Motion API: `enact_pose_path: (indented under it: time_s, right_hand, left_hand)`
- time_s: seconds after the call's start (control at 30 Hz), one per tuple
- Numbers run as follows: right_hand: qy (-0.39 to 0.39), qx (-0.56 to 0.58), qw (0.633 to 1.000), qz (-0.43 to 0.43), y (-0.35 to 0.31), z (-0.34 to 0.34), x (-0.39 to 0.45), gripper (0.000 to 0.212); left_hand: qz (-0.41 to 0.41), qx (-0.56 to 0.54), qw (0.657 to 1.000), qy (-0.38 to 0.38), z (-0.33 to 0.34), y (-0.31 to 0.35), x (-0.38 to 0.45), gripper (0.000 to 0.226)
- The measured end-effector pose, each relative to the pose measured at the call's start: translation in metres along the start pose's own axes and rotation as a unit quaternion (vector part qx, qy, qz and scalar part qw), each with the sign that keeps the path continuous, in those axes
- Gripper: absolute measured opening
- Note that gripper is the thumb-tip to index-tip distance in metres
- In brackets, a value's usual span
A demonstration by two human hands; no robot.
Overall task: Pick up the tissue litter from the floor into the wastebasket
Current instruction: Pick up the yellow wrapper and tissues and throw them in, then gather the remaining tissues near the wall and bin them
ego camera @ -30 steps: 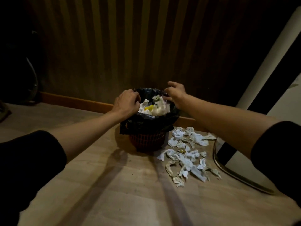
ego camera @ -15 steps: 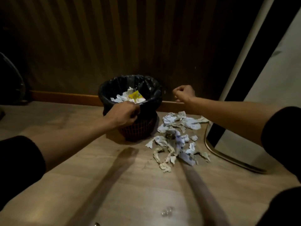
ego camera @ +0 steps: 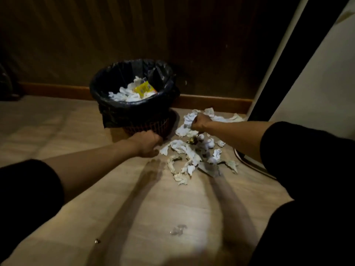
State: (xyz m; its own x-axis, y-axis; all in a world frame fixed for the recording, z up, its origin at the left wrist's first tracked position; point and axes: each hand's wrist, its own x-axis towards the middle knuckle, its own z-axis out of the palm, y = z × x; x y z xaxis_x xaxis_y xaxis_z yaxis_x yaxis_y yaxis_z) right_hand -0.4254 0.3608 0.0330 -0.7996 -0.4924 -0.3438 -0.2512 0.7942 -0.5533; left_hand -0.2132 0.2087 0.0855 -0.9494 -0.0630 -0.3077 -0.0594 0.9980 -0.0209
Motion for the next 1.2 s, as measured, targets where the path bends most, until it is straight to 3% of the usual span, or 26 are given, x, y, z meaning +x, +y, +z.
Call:
enact_pose_path:
  time_s: [0.1, 0.23, 0.33, 0.43, 0.53, 0.7, 0.8, 1.03, 1.2]
  right_hand:
    - [-0.035, -0.075, 0.996, -0.023, 0.001, 0.009, 0.010, 0.027]
    - [-0.066, -0.215, 0.970, -0.091, 0.013, 0.016, 0.013, 0.029]
    - [-0.094, -0.307, 0.936, -0.143, 0.033, 0.022, 0.007, 0.022]
    - [-0.136, -0.340, 0.913, -0.180, 0.057, 0.027, -0.004, 0.010]
    - [-0.148, -0.376, 0.884, -0.236, 0.082, 0.026, -0.016, 0.007]
    - [-0.153, -0.382, 0.867, -0.282, 0.107, 0.022, -0.027, 0.018]
    - [-0.147, -0.397, 0.855, -0.301, 0.106, 0.022, -0.030, 0.018]
    - [-0.162, -0.401, 0.847, -0.309, 0.094, 0.025, -0.031, 0.012]
    - [-0.162, -0.394, 0.821, -0.380, 0.078, 0.036, -0.021, 0.009]
  left_hand:
    - [-0.065, -0.059, 0.996, 0.033, 0.015, 0.011, 0.000, 0.042]
    - [-0.011, -0.003, 0.998, -0.057, 0.043, 0.011, 0.002, 0.055]
    - [0.022, -0.045, 0.994, -0.100, 0.052, 0.009, 0.000, 0.039]
    - [0.046, -0.120, 0.988, -0.087, 0.078, 0.024, -0.010, 0.014]
    - [0.107, -0.168, 0.974, -0.110, 0.108, 0.051, -0.028, 0.007]
    - [0.197, -0.146, 0.956, -0.159, 0.149, 0.098, -0.059, 0.041]
    - [0.189, -0.125, 0.964, -0.139, 0.181, 0.110, -0.073, 0.048]
    - [0.180, -0.186, 0.955, -0.142, 0.200, 0.101, -0.089, 0.024]
    - [0.079, -0.255, 0.951, -0.154, 0.177, 0.036, -0.104, 0.026]
